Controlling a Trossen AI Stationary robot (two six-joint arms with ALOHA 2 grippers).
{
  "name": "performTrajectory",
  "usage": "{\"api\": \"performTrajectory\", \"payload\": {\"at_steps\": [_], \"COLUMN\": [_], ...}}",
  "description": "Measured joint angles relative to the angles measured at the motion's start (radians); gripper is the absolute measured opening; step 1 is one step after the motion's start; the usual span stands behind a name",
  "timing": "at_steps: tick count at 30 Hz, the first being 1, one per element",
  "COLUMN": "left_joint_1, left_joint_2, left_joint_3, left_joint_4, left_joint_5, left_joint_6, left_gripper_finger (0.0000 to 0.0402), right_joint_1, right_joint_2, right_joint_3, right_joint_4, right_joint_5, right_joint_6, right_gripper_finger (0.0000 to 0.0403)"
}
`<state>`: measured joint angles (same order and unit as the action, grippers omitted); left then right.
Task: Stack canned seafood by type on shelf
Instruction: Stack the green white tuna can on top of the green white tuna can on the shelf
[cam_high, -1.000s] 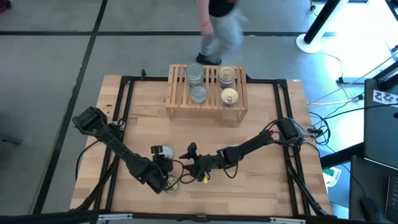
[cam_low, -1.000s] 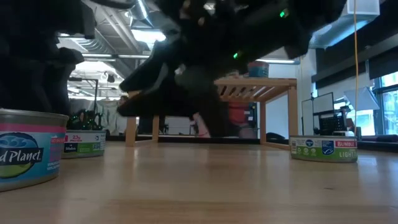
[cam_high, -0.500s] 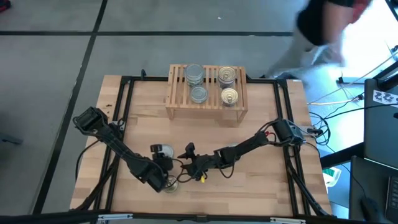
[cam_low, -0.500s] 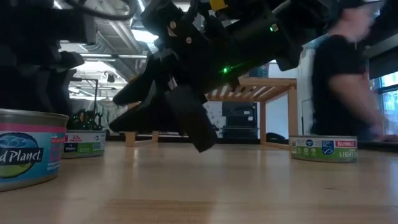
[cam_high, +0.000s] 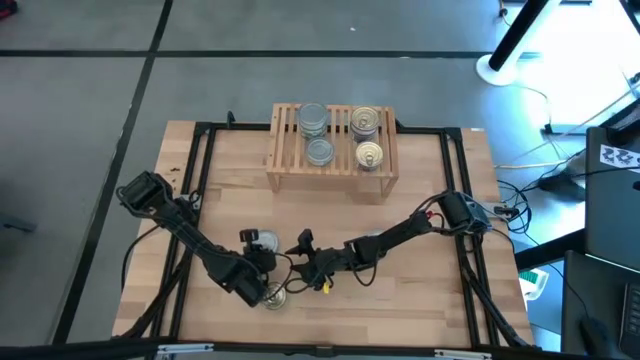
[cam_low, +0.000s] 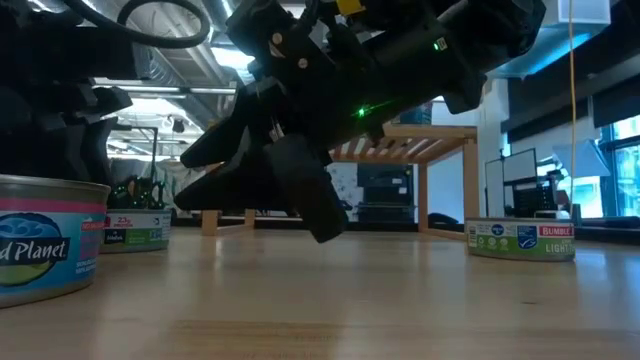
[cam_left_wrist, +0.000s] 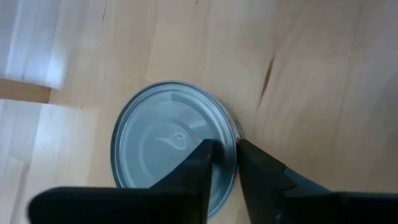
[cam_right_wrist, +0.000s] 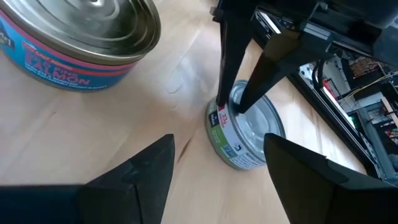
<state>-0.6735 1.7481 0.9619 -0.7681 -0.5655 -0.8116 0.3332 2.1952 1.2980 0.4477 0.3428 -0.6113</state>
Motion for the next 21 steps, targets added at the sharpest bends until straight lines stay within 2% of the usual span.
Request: {"api": "performTrajectory", "payload": {"at_steps": [5,10,21], "left_joint_1": [-0.001,-0.001,0.0], "left_joint_2": [-0.001,-0.002,0.003], "left_joint_3": [0.001,0.0,0.028], "left_joint_4": [0.005,0.026,0.053], "left_joint_5": [0.007,0.006,0.029], "left_joint_6": [0.0,0.001,0.032], "left_gripper_finger": [0.0027,0.0007,0.0], "right_joint_1": [0.0,0.0,0.0], "right_joint_2": [0.0,0.0,0.0], "right_joint_3": [0.0,0.0,0.0], "right_joint_4": [0.0,0.0,-0.001], "right_joint_5": [0.0,0.0,0.0], "right_joint_6": [0.0,0.0,0.0], "right_gripper_finger": [0.0248,0.0248,0.0248]}}
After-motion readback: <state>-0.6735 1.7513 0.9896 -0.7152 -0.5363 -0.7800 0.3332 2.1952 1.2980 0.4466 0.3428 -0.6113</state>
